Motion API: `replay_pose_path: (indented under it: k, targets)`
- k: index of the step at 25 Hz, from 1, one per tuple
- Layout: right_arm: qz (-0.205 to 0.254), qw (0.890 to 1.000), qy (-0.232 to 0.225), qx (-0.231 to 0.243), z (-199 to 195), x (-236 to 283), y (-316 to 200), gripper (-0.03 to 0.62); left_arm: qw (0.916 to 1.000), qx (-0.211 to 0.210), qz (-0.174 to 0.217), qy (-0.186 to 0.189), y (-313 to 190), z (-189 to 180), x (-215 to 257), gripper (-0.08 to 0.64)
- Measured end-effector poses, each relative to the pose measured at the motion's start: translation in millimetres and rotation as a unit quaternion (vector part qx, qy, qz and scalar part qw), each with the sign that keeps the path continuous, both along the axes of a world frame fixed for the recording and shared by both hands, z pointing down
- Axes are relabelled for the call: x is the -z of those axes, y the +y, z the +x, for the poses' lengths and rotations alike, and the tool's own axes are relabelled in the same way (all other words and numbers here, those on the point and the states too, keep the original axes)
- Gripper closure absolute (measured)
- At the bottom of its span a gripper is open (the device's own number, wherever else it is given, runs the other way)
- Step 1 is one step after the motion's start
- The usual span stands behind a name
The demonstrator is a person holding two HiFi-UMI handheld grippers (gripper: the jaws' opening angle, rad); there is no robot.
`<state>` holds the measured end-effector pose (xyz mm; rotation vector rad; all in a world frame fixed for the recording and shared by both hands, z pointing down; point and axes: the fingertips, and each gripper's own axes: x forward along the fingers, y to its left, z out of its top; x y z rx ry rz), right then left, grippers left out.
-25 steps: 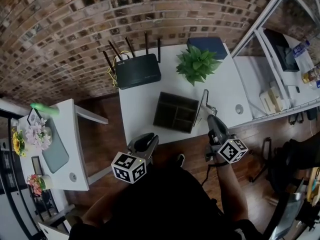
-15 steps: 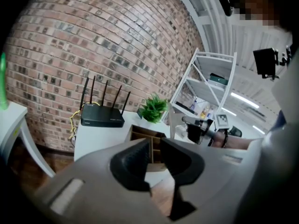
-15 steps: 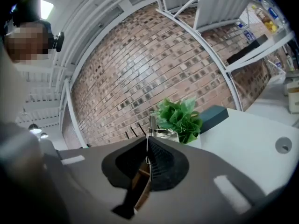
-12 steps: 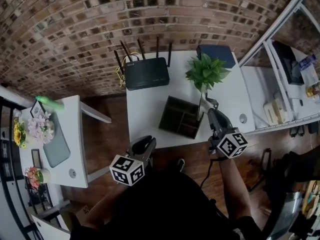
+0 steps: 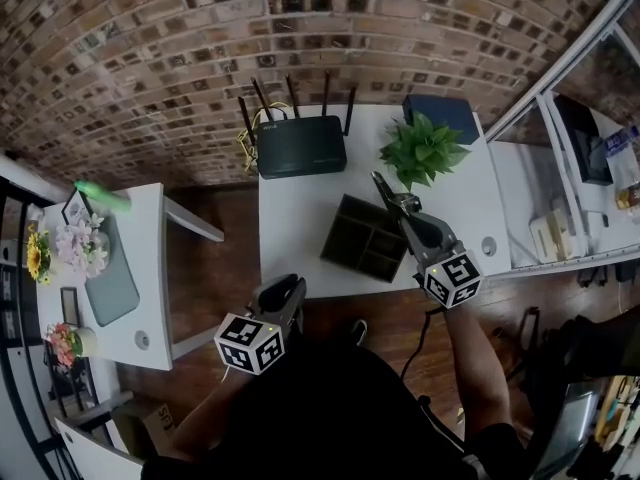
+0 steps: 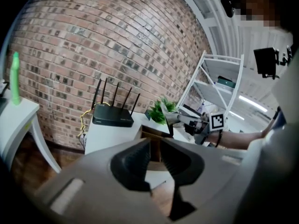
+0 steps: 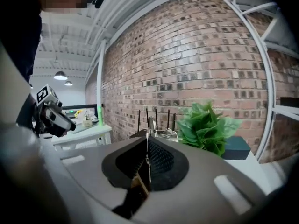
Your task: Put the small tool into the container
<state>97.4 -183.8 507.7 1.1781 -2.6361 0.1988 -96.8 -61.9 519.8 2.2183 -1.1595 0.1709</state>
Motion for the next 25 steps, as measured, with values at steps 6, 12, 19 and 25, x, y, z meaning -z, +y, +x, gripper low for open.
replay_pose_path:
  k: [6, 12, 19, 25]
  targets:
    - [-0.012, 0.996, 0.071, 0.044, -10, -33, 1, 0.577, 1.0000, 0.008, -0.002, 0.002, 1, -3, 0, 0.499]
    - [-0.009, 0.985, 0.142, 0.098, -19, -55, 10, 0.577, 0.9999, 0.015, -0.005, 0.004, 1, -3, -1, 0.499]
    - [-0.021, 0.974, 0.180, 0.134, -32, -73, 13, 0.577, 0.9998, 0.016, -0.007, 0.005, 2, -1, -2, 0.499]
    - [-0.037, 0.972, 0.191, 0.129, -32, -86, 8, 0.577, 0.9997, 0.021, -0.009, 0.005, 4, -4, -4, 0.500]
